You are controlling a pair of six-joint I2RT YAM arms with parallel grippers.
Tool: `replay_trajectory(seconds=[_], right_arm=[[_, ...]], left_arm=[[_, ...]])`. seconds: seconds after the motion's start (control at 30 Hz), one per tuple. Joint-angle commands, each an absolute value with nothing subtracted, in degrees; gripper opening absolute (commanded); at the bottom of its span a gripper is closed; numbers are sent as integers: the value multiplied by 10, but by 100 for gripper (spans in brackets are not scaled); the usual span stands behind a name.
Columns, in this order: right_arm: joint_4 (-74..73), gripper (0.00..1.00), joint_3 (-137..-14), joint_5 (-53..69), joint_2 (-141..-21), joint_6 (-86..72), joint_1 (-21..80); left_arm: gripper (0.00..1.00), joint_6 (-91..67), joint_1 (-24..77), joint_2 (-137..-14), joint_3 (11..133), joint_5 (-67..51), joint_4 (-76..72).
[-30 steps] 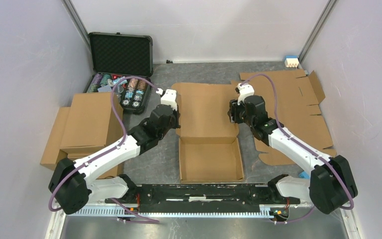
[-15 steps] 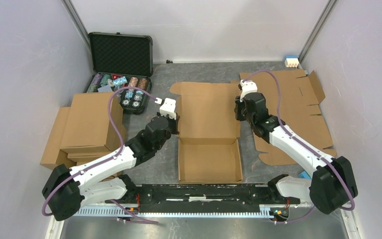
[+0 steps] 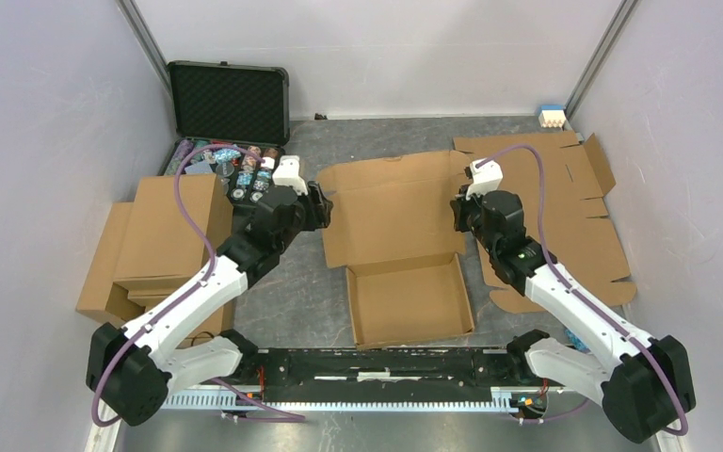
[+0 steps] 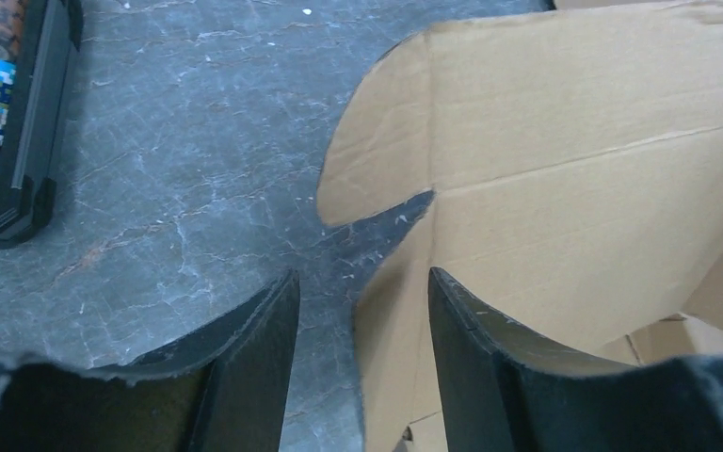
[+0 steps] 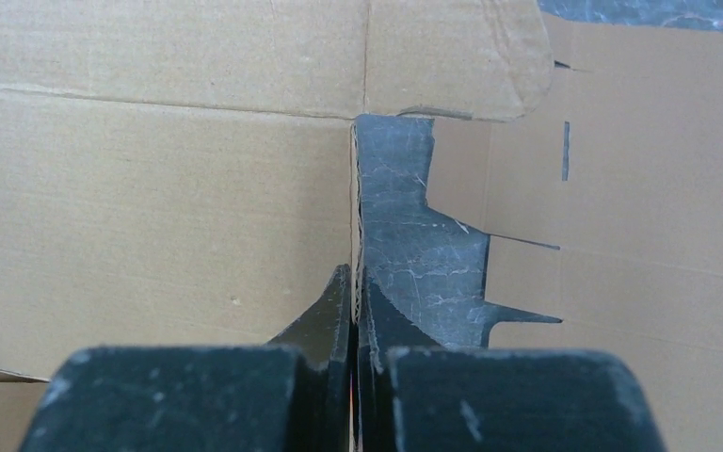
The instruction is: Fold the paper box
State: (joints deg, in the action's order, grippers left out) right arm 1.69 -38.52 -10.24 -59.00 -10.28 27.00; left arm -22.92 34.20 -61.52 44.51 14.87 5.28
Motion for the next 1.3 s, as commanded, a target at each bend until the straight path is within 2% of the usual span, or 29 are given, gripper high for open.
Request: replay_trajectory(seconds=[0.0,0.07,0.17,0.33,0.43,0.5,0.57,0.67,0.77,0.87,1.07,1.27], right_arm=[[73,0,-370,-88,-574,-82,272],[76,0,-367,-85,-574,-83,272],[77,0,-366,-82,-576,-83,272],[78,0,-366,-81,-575,-84,272],[71,11,-370,-80,-572,-86,273],[49,27,-386,-77,-571,-88,272],[10,39,-413,-82,-573,-93,272],[-55,52,-462,-100,-582,-101,272],[-129,53,-516,-113,-601,-100,272],[-188,47,-569,-102,-624,-94,272],[-254,44,-636,-82,-663,-91,273],[-304,53,-676,-131,-682,-64,272]], left_arm=[[60,-262,333,-621,500,90,104],[60,-254,333,-630,517,74,116],[52,-241,332,-653,551,40,148],[25,-233,333,-684,586,15,192],[10,-228,333,-690,595,-19,192],[3,-225,333,-692,606,-17,203],[2,-217,334,-691,613,-6,213],[2,-206,339,-681,615,18,218],[2,-194,353,-666,616,40,216],[2,-175,369,-653,618,60,215],[2,-156,384,-642,621,73,215],[2,-140,391,-639,622,86,215]])
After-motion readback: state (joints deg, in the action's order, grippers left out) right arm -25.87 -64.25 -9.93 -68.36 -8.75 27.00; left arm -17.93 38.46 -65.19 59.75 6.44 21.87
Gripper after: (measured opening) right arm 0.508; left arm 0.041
